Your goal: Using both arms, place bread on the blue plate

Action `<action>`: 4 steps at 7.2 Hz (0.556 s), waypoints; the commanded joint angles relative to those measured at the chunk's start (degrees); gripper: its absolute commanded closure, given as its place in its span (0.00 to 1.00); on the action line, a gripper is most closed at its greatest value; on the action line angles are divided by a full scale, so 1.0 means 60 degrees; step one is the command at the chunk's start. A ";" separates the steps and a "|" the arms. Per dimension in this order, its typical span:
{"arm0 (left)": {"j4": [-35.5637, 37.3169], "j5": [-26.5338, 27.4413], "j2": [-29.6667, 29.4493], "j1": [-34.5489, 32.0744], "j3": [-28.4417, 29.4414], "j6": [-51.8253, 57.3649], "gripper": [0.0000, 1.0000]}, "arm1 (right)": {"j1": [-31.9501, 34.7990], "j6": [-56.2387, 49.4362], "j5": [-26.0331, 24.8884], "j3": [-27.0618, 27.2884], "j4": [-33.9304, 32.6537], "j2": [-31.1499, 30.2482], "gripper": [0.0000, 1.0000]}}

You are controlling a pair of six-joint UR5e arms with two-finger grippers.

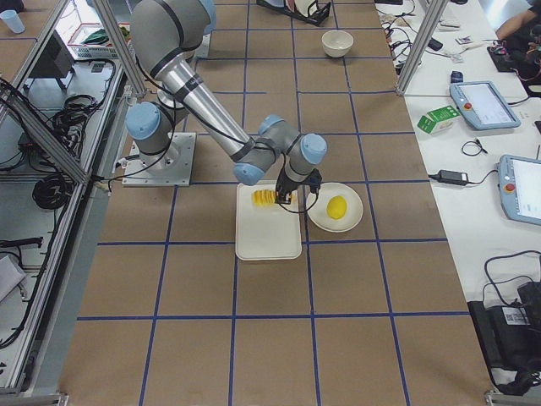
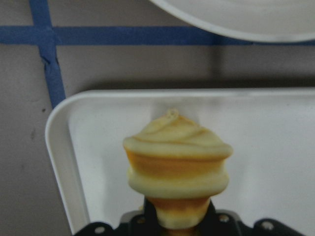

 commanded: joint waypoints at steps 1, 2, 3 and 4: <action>-0.0007 -0.0028 -0.0001 -0.0001 0.0043 0.0011 0.99 | 0.0142 0.0895 0.0093 -0.0215 0.1092 -0.1070 1.00; -0.0022 -0.0028 -0.0002 -0.0001 0.0071 -0.0003 1.00 | 0.0418 0.1060 0.0485 -0.0536 0.1650 -0.1264 1.00; -0.0022 -0.0043 0.0027 -0.0001 0.0086 -0.0018 1.00 | 0.0668 0.1323 0.0518 -0.1017 0.2468 -0.1382 1.00; -0.0051 -0.0043 0.0129 -0.0001 0.0086 -0.0018 1.00 | 0.0801 0.1456 0.0518 -0.1530 0.3129 -0.1397 1.00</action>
